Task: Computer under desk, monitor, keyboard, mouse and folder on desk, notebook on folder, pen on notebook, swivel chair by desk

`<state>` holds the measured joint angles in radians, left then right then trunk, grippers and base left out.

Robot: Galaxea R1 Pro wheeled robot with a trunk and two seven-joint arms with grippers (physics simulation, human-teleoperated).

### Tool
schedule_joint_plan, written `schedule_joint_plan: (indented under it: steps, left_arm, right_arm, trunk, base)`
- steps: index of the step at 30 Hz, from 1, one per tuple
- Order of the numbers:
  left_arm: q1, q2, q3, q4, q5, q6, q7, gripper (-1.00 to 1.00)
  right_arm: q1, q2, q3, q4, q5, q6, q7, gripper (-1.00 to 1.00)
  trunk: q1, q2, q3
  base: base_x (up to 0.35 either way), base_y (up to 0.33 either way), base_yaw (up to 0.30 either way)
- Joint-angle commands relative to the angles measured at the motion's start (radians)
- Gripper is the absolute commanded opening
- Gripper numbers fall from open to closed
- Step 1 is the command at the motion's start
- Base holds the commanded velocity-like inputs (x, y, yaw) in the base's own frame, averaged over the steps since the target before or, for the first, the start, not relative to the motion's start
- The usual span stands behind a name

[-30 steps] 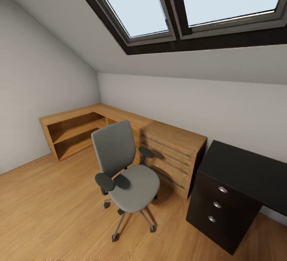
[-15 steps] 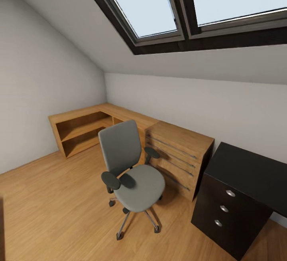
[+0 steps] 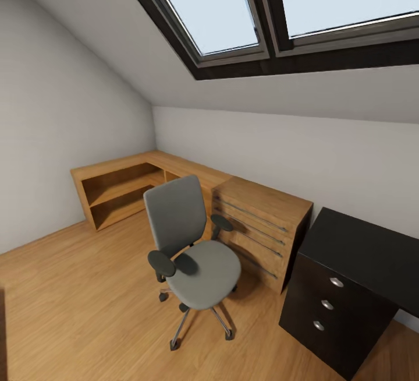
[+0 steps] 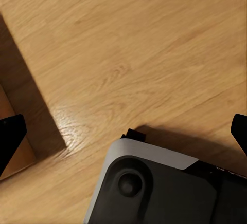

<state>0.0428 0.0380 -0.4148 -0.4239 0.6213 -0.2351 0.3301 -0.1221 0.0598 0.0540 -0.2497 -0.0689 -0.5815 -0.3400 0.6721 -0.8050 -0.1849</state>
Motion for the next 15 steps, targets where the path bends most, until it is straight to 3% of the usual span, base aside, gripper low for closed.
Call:
schedule_joint_plan:
  steps: [1, 5, 15]
  left_arm:
    - [0.000, 0.001, -0.009, -0.002, 0.008, -0.003, 0.007, 1.00]
    - [0.000, 0.001, -0.009, -0.002, 0.008, -0.003, 0.007, 1.00]
    - [0.000, 0.001, -0.009, -0.002, 0.009, -0.003, 0.007, 1.00]
  right_arm:
    - [-0.001, 0.000, 0.006, 0.000, -0.009, -0.003, -0.004, 1.00]
    - [-0.001, 0.004, 0.004, 0.000, -0.013, -0.004, -0.004, 1.00]
    - [-0.001, 0.005, 0.004, 0.000, -0.013, -0.004, -0.004, 1.00]
  trunk:
    - [0.000, -0.001, -0.001]
    - [0.000, -0.001, -0.001]
    - [0.000, -0.001, -0.001]
  base:
    - [0.000, 0.000, 0.000]
    - [0.000, 0.000, 0.163]
    - [0.000, 0.000, 0.274]
